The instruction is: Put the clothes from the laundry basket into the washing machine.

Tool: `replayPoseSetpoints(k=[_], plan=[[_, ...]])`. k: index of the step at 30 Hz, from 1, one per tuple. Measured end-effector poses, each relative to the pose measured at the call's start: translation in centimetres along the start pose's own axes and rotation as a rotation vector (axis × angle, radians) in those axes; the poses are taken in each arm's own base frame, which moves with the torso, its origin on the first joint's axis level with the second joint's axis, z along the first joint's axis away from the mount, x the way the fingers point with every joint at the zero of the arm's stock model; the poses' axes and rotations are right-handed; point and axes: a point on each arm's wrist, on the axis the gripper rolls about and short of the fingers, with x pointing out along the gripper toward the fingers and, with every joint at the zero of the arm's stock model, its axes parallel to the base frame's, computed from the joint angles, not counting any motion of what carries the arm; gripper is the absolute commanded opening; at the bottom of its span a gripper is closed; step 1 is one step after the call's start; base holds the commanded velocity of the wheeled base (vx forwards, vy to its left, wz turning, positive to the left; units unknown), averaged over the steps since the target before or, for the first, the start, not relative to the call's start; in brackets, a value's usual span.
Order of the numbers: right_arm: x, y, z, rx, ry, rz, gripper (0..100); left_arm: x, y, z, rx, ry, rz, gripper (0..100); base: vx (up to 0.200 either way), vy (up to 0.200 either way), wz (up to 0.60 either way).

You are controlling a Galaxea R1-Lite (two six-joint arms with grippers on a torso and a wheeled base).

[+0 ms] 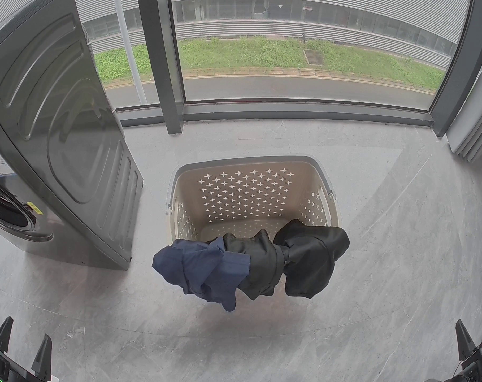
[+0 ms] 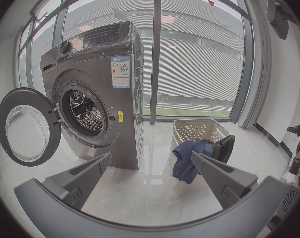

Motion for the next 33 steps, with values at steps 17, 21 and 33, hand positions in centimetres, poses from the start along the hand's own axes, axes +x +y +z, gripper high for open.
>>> replayPoseSetpoints(k=[17,21,33], plan=[[0.1,0.1,5.8,0.039,-0.089,0.074,100,0.0,0.0,0.0,0.000,0.000,0.000,100,0.000,0.000,0.00],[2.2,0.1,6.9,0.062,-0.008,0.103,100,0.0,0.0,0.0,0.000,0.000,0.000,100,0.000,0.000,0.00],[10.0,0.7,7.8,0.109,0.172,0.141,100,0.0,0.0,0.0,0.001,0.000,-0.001,100,0.000,0.000,0.00]])
